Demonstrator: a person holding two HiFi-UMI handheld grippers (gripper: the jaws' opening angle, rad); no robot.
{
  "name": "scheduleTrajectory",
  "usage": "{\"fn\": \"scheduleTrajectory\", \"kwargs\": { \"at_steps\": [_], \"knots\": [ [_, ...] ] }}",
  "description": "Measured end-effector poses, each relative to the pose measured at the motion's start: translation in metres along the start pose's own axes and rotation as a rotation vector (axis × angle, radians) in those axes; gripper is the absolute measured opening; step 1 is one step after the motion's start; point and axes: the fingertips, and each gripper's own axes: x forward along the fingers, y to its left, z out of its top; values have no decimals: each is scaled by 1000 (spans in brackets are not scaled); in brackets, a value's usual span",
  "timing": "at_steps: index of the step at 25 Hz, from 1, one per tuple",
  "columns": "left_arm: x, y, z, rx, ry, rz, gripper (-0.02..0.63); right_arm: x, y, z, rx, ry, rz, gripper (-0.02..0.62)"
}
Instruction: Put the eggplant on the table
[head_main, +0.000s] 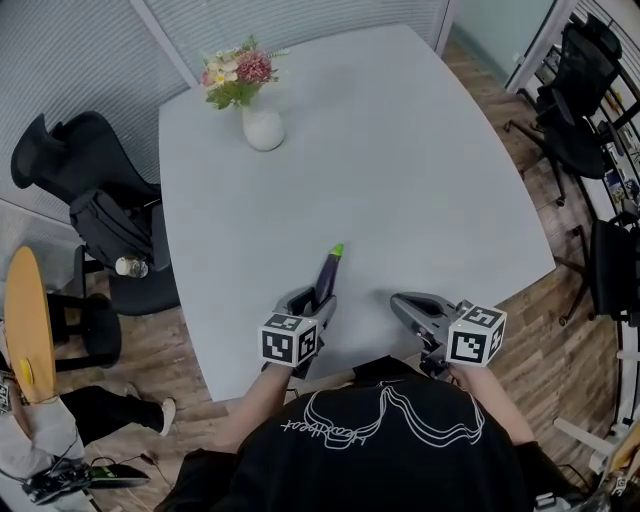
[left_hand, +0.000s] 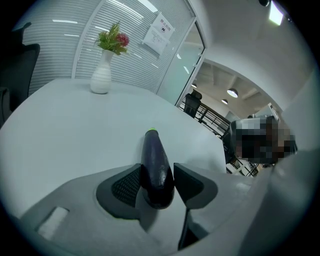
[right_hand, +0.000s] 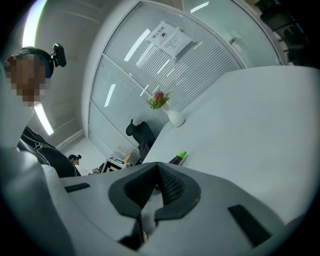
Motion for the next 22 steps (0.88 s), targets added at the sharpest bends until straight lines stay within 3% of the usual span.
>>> {"fn": "scheduleTrajectory", "kwargs": {
  "at_steps": [16,22],
  "knots": [
    [3,1,-4,46,16,62,213,-6,-3,-17,15,14,-24,8],
    [-3,-1,2,39,-23,40,227,-15,4,-17,-7,-11,-16,8]
  ]
}}
